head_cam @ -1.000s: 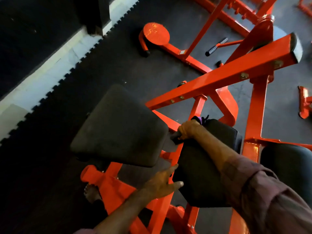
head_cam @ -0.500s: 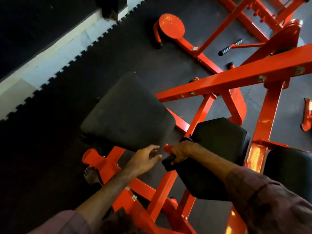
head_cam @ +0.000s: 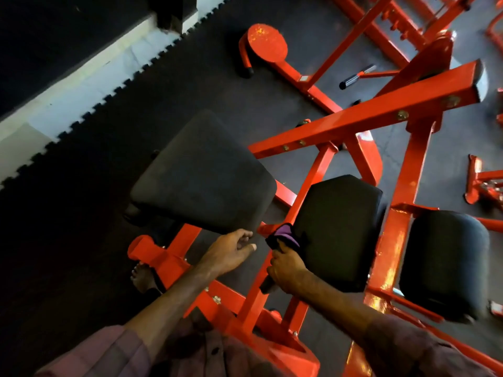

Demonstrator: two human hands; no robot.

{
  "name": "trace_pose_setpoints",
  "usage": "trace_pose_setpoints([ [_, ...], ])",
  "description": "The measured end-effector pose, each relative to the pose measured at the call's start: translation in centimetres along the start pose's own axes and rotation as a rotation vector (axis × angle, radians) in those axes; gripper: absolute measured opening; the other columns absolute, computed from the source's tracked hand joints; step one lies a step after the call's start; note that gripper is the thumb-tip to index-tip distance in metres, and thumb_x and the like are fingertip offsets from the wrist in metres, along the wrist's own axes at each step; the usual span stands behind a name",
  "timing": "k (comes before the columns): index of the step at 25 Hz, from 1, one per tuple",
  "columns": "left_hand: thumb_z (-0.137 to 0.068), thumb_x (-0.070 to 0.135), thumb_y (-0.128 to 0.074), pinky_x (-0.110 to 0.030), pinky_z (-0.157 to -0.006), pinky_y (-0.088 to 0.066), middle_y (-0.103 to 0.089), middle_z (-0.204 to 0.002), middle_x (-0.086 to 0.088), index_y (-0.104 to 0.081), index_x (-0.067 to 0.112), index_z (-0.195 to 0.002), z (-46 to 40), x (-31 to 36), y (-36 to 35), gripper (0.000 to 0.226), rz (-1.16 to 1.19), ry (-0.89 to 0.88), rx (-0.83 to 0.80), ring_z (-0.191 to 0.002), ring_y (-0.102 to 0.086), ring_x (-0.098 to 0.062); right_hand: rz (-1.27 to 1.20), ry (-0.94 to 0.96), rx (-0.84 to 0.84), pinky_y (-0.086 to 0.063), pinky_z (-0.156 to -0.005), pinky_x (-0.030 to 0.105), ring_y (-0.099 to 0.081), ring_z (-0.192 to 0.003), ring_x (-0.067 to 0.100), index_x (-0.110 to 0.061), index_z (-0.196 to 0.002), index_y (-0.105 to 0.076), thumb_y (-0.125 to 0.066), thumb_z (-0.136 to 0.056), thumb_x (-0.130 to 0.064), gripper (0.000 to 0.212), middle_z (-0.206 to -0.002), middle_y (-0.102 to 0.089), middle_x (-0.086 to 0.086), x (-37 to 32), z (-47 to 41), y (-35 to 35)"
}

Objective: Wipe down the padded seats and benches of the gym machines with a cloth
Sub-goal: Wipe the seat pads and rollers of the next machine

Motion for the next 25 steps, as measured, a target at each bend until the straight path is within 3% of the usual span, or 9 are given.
trace_pose_setpoints([
  [3,-0.098,0.039,-0.072,-0.031,-0.104,-0.053,-0.066,-0.132,0.011,-0.061,0.028,-0.141,0.7,0.4,-1.5,0.046,-0.054,-0.013,-0.063,-0.121,-0.063,-0.005,-0.034,-0.073,-0.074,0.021,-0.12,0.064,-0.029,-0.155,0.039,-0.016,-0.132,-0.071,-0.059,-0.102,-0.036,0.038,-0.148,-0.061,0.009,-1.1,3.6,-2.1],
  [6,-0.098,0.042,-0.071,-0.035,-0.105,-0.054,-0.068,-0.132,0.009,-0.061,0.03,-0.142,1.4,0.4,-2.0,0.046,-0.108,-0.035,-0.077,-0.124,-0.063,-0.007,-0.133,-0.135,-0.047,0.018,-0.125,0.06,-0.065,-0.129,0.028,-0.026,-0.084,-0.085,-0.088,-0.071,-0.047,0.025,-0.106,-0.081,-0.002,-2.9,6.1,-4.5],
  [10,-0.098,0.043,-0.07,-0.036,-0.107,-0.052,-0.066,-0.135,0.011,-0.06,0.028,-0.143,2.2,0.2,-2.2,0.048,-0.134,-0.043,-0.056,-0.125,-0.063,-0.007,-0.217,-0.264,-0.09,0.029,-0.117,0.056,-0.031,-0.154,0.043,-0.008,-0.124,-0.076,-0.073,-0.091,-0.045,0.05,-0.15,-0.058,0.018,-2.9,5.0,-2.1],
  [12,-0.098,0.043,-0.07,-0.037,-0.108,-0.052,-0.066,-0.137,0.01,-0.06,0.028,-0.144,2.6,-0.2,-2.5,0.05,-0.147,-0.044,-0.058,-0.126,-0.063,-0.008,-0.376,-0.311,-0.107,0.017,-0.126,0.052,-0.052,-0.14,0.042,-0.002,-0.109,-0.08,-0.094,-0.068,-0.044,0.061,-0.133,-0.069,0.021,-2.7,4.0,-1.3],
  [14,-0.097,0.044,-0.071,-0.039,-0.107,-0.054,-0.065,-0.138,0.01,-0.059,0.029,-0.144,2.9,-1.1,-2.5,0.051,-0.141,-0.019,-0.072,-0.126,-0.062,-0.008,-0.342,-0.313,-0.04,0.025,-0.121,0.055,-0.044,-0.148,0.041,-0.007,-0.115,-0.079,-0.084,-0.081,-0.044,0.051,-0.14,-0.066,0.018,-3.2,4.2,-1.6],
  [16,-0.094,0.048,-0.071,-0.042,-0.106,-0.055,-0.066,-0.138,0.009,-0.06,0.031,-0.143,3.2,-1.2,-2.6,0.053,-0.139,-0.016,-0.087,-0.125,-0.063,-0.007,-0.363,-0.367,0.07,0.031,-0.117,0.06,-0.043,-0.15,0.034,-0.02,-0.106,-0.083,-0.075,-0.086,-0.049,0.037,-0.138,-0.069,0.008,-4.3,6.4,-3.3],
  [19,-0.092,0.049,-0.071,-0.043,-0.105,-0.056,-0.067,-0.137,0.01,-0.061,0.034,-0.141,2.8,-0.3,-3.4,0.052,-0.133,-0.036,-0.11,-0.124,-0.064,-0.007,-0.398,-0.419,0.369,-0.002,-0.127,0.064,-0.067,-0.126,0.028,-0.024,-0.08,-0.081,-0.081,-0.076,-0.041,0.017,-0.1,-0.08,-0.003,-5.3,11.1,-3.8],
  [22,-0.09,0.051,-0.07,-0.039,-0.108,-0.053,-0.069,-0.133,0.009,-0.064,0.032,-0.138,2.6,1.7,-4.4,0.053,-0.156,-0.069,-0.117,-0.122,-0.065,-0.005,-0.473,-0.659,0.879,-0.022,-0.121,0.065,-0.054,-0.143,0.028,-0.019,-0.124,-0.075,-0.058,-0.088,-0.017,0.041,-0.133,-0.07,0.001,-6.1,19.1,-2.3],
  [25,-0.095,0.043,-0.073,-0.034,-0.109,-0.052,-0.068,-0.134,0.007,-0.063,0.024,-0.141,2.4,4.0,-6.1,0.05,-0.18,-0.124,-0.178,-0.122,-0.066,-0.008,-0.679,-0.999,1.056,-0.024,-0.122,0.068,-0.035,-0.155,0.034,-0.016,-0.149,-0.059,-0.065,-0.075,-0.008,0.075,-0.162,-0.047,0.005,-5.5,23.6,-3.9],
])
Point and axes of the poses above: each hand's wrist, its own z-axis away from the middle knuckle, its own y-axis out of the back of the hand, x = y × z, the point moved 6 cm from there along -z, towards the middle knuckle
